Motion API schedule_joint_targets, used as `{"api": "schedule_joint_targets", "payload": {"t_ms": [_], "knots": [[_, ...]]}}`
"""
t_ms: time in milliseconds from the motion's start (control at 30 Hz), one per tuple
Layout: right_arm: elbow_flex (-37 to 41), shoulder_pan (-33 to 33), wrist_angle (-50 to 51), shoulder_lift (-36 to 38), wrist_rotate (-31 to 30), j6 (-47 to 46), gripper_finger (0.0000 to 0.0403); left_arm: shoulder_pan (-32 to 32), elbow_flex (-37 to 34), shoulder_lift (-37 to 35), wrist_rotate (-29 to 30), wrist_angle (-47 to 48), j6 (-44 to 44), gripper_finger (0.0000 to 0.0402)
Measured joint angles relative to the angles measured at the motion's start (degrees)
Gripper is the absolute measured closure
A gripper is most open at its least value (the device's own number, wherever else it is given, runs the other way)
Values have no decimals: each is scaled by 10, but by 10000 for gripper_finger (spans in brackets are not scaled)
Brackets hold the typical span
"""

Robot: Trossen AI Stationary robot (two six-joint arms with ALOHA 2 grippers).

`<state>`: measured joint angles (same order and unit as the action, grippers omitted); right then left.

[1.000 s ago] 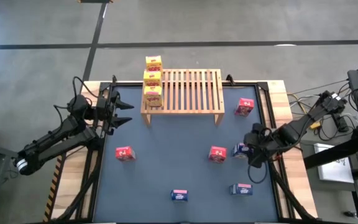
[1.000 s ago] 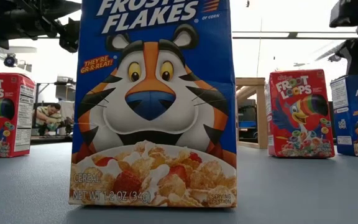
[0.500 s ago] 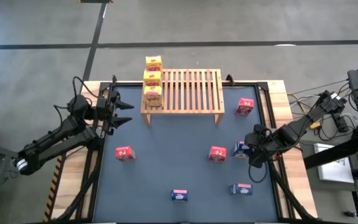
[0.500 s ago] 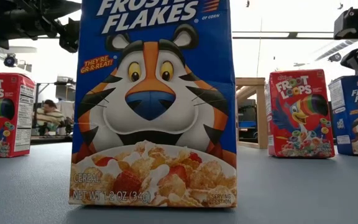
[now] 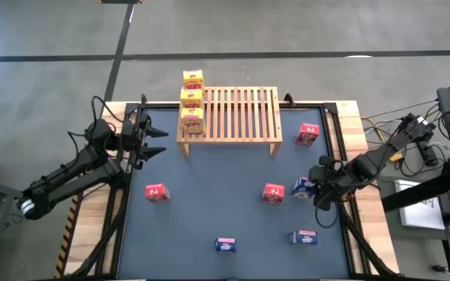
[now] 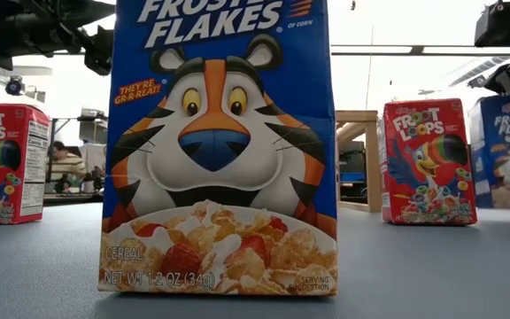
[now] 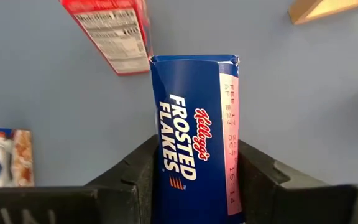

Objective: Stack cereal on shelf
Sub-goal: Put the top right blue cereal box on the shelf

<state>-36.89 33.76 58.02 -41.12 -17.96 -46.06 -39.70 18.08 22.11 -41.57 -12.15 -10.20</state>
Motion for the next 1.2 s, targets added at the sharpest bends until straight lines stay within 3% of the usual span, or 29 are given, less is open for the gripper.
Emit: {"api": "schedule_joint_targets", "payload": {"t_ms": [433,667,867,1000,1100,1200], "knots": [[-92,0,5,4,-18,52,254,0,0,2,0,4,1,164],[-192,0,34,-13,-94,110,254,0,0,4,0,4,2,164],[-293,-13,29,-60,-229,254,253,0,0,4,0,4,16,164],[-341,-59,-8,-95,-270,366,254,0,0,4,0,4,22,164],[-362,-119,-90,-116,-246,480,254,0,0,4,0,1,25,164],[-377,-198,-189,-139,-152,593,254,0,0,4,0,-5,25,164]]}}
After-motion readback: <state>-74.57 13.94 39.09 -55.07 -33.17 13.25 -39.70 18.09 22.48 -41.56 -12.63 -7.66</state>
